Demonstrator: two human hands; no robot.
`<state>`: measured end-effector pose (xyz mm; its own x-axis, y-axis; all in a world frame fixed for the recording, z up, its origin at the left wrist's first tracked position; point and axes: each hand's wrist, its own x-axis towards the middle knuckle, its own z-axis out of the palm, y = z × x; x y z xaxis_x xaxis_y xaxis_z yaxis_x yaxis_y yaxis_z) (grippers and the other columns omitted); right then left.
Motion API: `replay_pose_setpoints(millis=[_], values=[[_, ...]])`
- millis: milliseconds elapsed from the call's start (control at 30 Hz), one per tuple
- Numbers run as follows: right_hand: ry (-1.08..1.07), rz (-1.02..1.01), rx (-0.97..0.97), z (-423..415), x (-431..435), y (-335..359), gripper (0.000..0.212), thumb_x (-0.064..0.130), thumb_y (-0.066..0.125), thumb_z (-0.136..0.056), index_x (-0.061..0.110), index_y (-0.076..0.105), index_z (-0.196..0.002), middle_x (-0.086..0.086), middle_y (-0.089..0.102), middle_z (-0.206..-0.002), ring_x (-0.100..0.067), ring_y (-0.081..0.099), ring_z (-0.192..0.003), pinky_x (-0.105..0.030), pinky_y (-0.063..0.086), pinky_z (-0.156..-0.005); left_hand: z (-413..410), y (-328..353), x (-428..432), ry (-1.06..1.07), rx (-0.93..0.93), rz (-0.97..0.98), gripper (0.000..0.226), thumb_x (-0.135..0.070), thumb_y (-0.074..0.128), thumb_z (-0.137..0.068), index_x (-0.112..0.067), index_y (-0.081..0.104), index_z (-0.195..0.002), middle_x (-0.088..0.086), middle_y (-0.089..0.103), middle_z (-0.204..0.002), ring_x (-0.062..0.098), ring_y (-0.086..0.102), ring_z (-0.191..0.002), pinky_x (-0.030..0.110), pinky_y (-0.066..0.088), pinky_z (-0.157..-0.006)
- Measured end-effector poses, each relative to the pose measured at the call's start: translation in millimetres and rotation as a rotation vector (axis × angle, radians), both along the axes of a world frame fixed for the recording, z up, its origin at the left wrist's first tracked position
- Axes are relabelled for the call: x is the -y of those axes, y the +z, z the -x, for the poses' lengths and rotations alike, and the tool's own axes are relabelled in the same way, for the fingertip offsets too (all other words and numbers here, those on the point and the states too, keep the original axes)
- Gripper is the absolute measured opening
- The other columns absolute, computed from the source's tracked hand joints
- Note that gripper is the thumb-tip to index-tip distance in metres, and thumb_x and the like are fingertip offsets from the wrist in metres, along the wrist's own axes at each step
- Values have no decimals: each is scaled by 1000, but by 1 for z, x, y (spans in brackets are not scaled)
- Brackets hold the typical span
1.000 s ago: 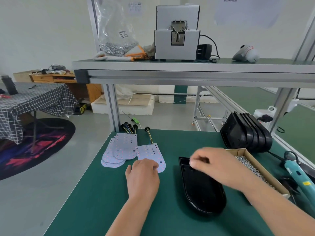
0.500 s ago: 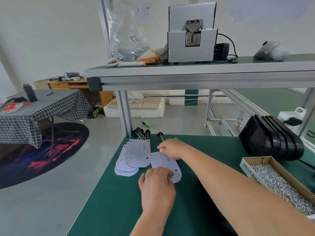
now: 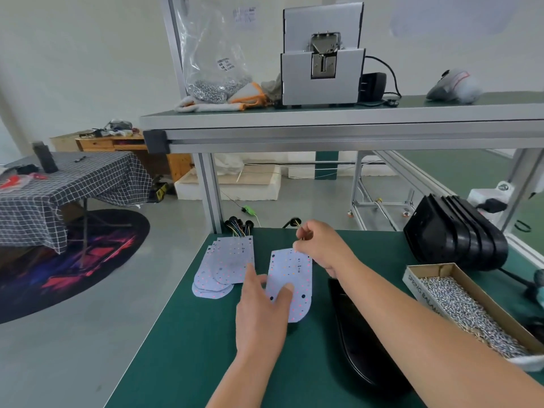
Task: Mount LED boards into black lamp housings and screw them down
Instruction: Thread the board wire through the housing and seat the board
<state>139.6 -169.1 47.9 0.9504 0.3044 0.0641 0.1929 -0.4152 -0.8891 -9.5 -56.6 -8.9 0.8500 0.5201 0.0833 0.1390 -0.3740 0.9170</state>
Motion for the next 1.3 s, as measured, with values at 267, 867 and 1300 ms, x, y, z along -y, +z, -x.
replay_pose_setpoints(millis=[267,867,1300], values=[[-10,-358,-22,50,53,16,10,15,74,-94,16,65,-98,0,60,-76,-11,55,-65,-27,46,-60,17,8,-9,-446,160,676,36,-30,78,-88,-19,76,-123,18,76,-125,40,74,-107,46,61,-84],[119,184,390,81,97,2,13,30,52,-108,24,54,-97,6,71,-80,-14,64,-74,-36,52,-77,25,16,0,-593,162,1013,56,-31,87,-81,-4,74,-128,17,75,-118,25,75,-92,36,62,-75],[349,722,872,112,60,13,27,44,40,-98,23,52,-88,-7,65,-78,-31,55,-73,-38,34,-65,15,7,-2,-444,290,1219,54,-32,68,-99,-7,62,-146,19,69,-138,26,72,-121,42,62,-97]])
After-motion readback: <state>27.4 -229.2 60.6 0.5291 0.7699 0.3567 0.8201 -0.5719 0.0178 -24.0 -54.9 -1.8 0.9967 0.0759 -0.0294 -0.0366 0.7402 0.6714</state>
